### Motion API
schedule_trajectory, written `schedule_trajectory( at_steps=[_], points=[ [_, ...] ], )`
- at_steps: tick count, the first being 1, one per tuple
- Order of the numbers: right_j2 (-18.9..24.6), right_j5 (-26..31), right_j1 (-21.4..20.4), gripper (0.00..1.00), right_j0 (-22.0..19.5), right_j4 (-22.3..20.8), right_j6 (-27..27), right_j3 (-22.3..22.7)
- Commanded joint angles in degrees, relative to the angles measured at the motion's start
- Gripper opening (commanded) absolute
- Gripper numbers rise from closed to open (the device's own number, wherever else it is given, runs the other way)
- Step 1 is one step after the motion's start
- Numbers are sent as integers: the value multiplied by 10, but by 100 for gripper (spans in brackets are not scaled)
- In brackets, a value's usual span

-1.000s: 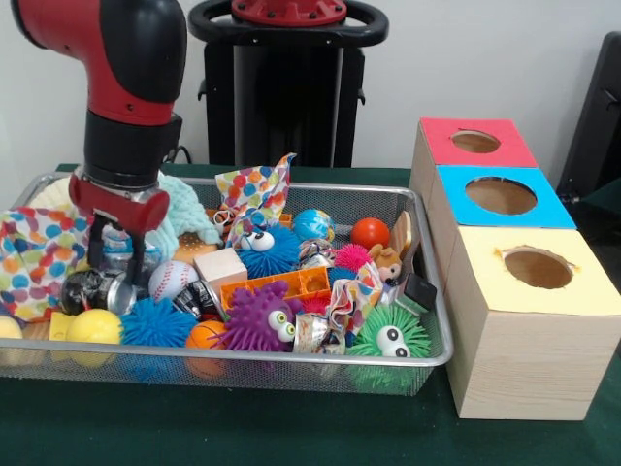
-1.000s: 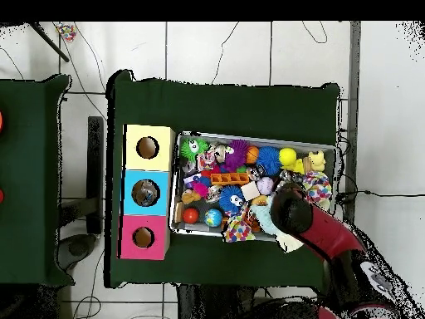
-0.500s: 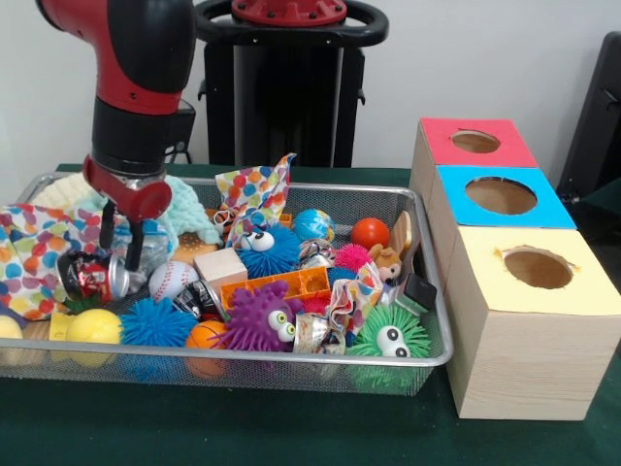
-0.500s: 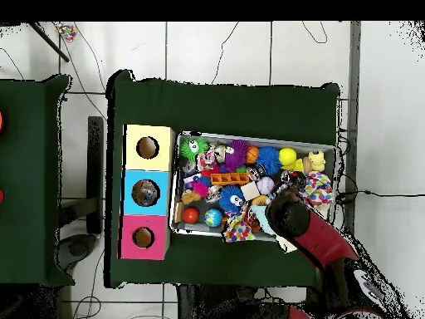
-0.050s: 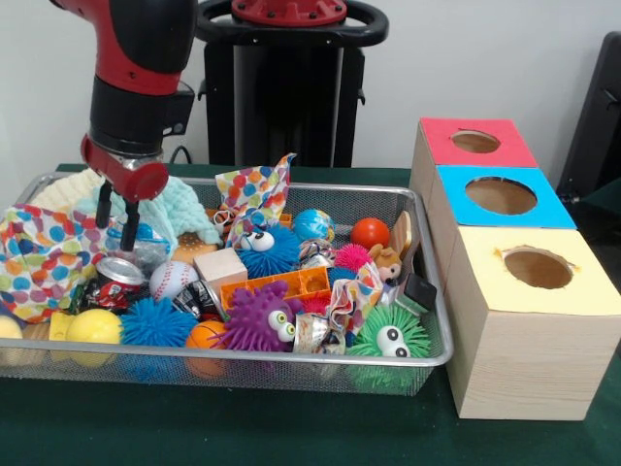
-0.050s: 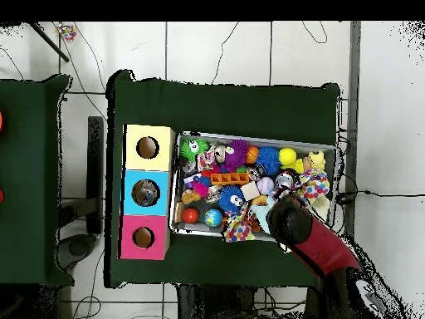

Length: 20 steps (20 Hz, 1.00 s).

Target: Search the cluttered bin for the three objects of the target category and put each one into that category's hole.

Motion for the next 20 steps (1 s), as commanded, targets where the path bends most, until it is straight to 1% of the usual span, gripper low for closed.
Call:
schedule_trajectory(
  at_steps=[1,3,9,15,20],
  points=[
    [12,69,-16,100,15,35,123,32],
    [15,61,-10,100,9,32,116,28],
    [10,56,-1,100,17,37,117,18],
    [-15,89,15,100,52,80,150,6],
    [-24,84,25,100,70,110,159,6]
  ],
)
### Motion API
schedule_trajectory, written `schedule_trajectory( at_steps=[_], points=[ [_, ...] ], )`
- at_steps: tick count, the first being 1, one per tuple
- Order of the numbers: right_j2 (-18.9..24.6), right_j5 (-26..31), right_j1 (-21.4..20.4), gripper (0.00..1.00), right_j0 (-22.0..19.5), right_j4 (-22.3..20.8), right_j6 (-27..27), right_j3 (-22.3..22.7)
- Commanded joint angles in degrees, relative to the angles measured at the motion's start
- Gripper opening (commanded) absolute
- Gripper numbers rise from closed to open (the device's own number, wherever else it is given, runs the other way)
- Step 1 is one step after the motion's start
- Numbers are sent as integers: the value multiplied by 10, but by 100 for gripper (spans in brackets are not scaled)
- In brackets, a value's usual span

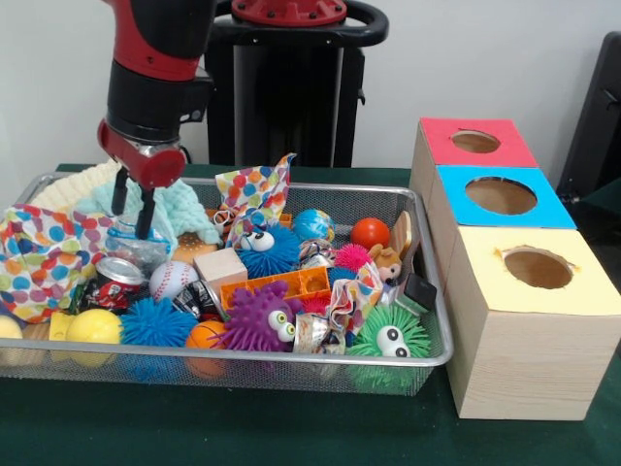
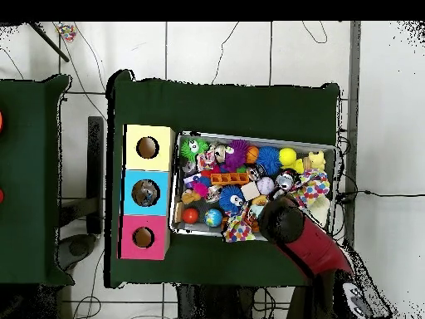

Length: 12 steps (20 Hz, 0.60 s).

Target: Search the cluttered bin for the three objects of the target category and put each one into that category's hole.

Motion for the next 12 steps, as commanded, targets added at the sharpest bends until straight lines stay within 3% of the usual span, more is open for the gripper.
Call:
schedule_trajectory(
  at_steps=[1,7,12],
  points=[
    [6,65,30,100,23,62,161,-3],
    [-7,72,39,100,40,97,165,-11],
    [25,71,30,100,10,94,131,0]
  ],
)
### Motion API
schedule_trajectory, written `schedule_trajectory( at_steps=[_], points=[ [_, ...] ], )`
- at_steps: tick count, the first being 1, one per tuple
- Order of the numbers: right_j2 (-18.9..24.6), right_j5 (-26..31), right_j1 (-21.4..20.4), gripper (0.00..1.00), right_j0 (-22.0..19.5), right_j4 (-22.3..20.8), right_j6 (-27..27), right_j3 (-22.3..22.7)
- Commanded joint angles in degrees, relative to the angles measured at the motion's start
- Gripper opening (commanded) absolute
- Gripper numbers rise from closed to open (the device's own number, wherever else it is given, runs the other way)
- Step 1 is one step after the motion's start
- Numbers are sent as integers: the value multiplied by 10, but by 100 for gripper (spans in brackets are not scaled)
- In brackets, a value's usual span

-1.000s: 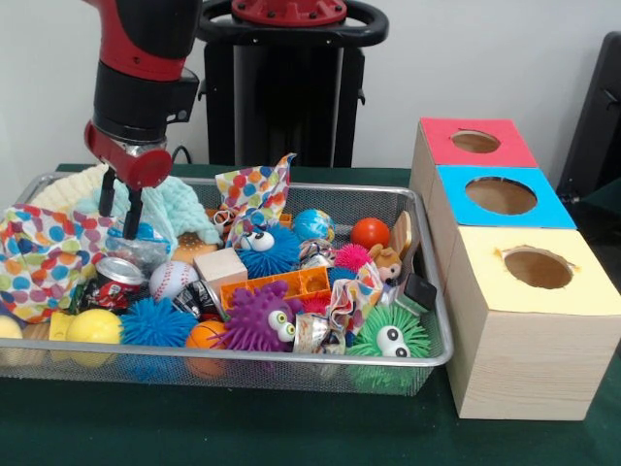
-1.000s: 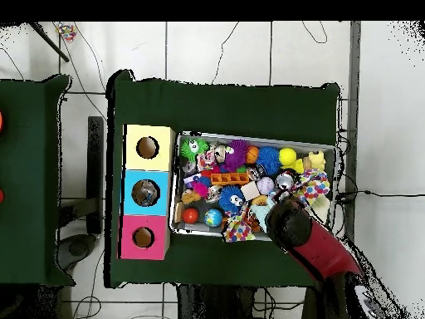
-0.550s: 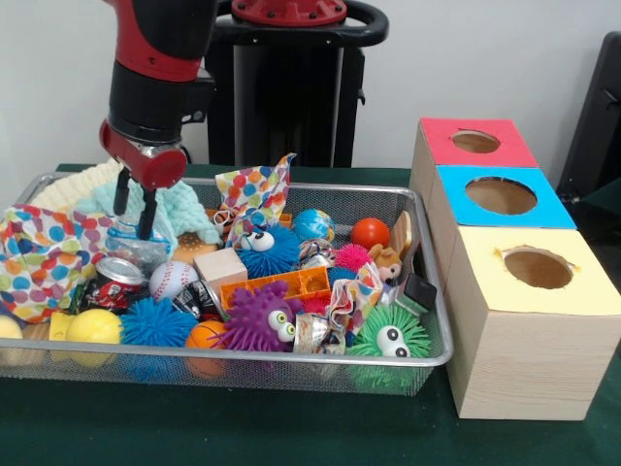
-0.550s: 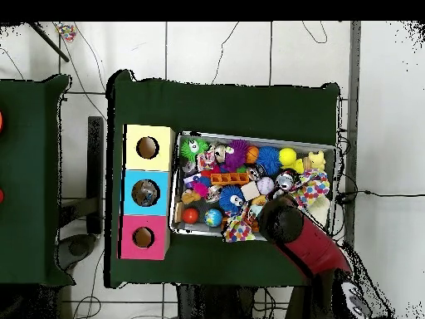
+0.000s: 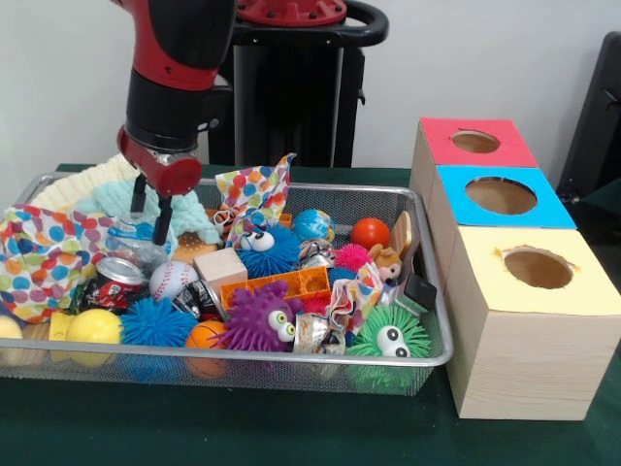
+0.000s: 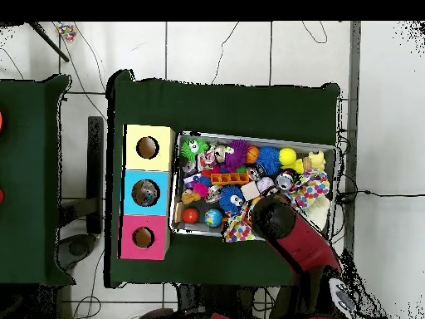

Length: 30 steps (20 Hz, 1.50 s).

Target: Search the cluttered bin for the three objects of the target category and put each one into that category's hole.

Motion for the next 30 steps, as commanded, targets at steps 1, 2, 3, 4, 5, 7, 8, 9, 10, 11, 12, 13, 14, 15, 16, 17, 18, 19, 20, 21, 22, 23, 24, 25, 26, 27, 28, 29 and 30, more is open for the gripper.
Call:
schedule_trajectory(
  at_steps=[1,2,3,4,5,7,8,9,10,11,12,13,14,15,16,17,18,19,20,21,22,23,24,25,26,27,28,29,30],
  points=[
    [45,62,16,100,-30,35,123,-4],
    [51,57,21,100,-40,32,116,-7],
    [57,51,26,100,-50,28,109,-10],
    [59,50,29,100,-57,25,104,-15],
    [61,50,32,100,-64,22,98,-20],
    [62,57,28,100,-72,16,89,-24],
    [60,63,22,100,-74,13,85,-23],
    [56,68,18,100,-72,11,84,-21],
    [51,78,11,100,-71,8,82,-19],
    [50,78,12,100,-74,5,79,-21],
    [47,82,11,100,-76,4,77,-23],
    [44,87,11,100,-77,2,75,-26],
    [37,96,12,100,-79,2,72,-36],
    [34,97,14,100,-77,3,74,-39],
    [31,98,16,100,-76,3,75,-42],
    [28,100,18,100,-74,4,77,-45],
    [24,104,19,0,-70,4,80,-47],
    [20,106,21,0,-66,4,82,-48],
    [16,109,22,0,-62,5,84,-49],
    [13,109,23,0,-59,5,86,-50],
    [12,107,24,0,-57,6,88,-51],
    [11,105,26,0,-54,7,90,-52],
    [9,101,28,0,-52,8,93,-53],
    [8,100,30,0,-51,10,96,-56],
    [9,94,30,0,-50,12,98,-55],
    [10,91,30,0,-49,12,99,-54],
    [14,84,29,0,-51,12,99,-52],
    [16,81,29,0,-50,13,99,-51],
    [16,79,29,0,-50,13,100,-50]
  ],
)
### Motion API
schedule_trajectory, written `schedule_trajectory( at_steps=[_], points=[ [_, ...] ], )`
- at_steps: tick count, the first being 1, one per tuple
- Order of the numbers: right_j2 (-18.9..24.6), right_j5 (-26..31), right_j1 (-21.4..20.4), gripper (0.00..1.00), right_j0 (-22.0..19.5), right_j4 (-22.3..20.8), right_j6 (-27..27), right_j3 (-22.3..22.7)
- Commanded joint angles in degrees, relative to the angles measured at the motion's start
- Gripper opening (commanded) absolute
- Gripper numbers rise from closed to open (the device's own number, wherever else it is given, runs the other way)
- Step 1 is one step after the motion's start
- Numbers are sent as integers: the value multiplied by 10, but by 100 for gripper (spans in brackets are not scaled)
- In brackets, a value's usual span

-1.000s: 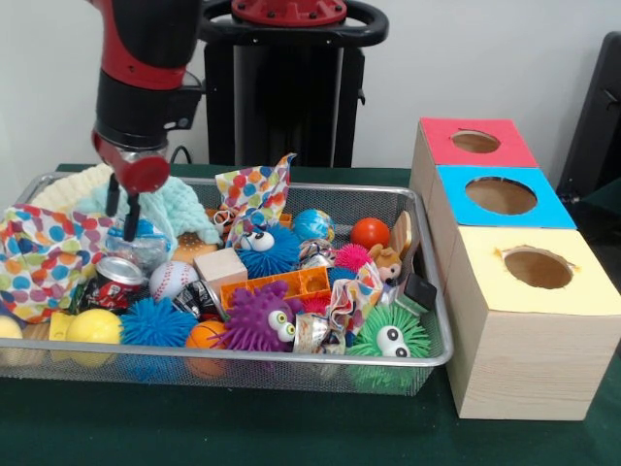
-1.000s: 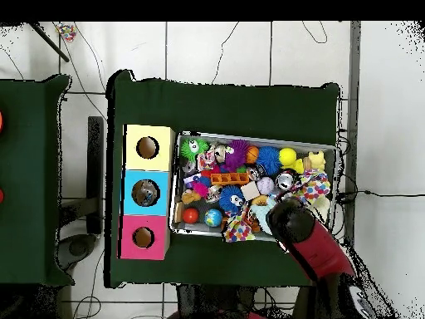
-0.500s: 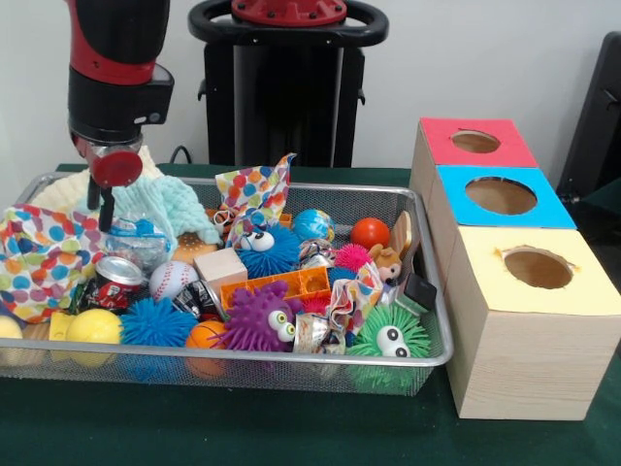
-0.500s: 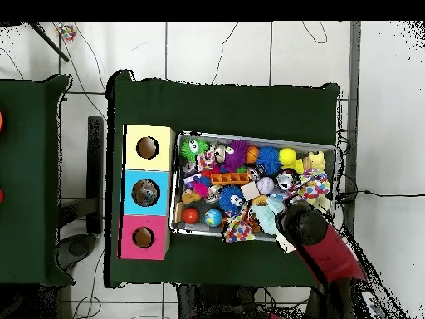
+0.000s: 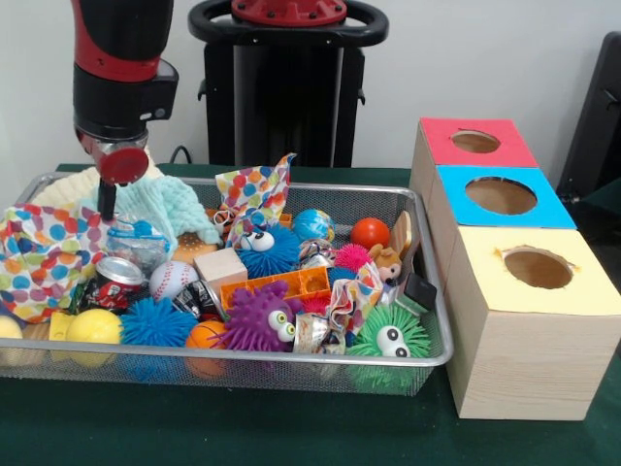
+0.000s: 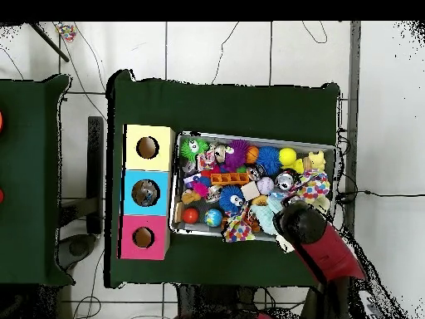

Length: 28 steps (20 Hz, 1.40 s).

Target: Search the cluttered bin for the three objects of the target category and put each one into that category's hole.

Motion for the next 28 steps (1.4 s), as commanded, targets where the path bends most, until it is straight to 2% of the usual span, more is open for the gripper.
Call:
schedule_trajectory(
  at_steps=[1,3,6,7,23,28],
  points=[
    [25,33,27,0,9,13,104,-42],
    [24,29,23,0,13,12,103,-43],
    [44,12,16,0,4,6,95,-35],
    [46,23,18,100,5,7,95,-38],
    [65,5,15,100,-19,-8,76,-31],
    [50,31,-25,100,-14,-16,66,-18]
  ],
)
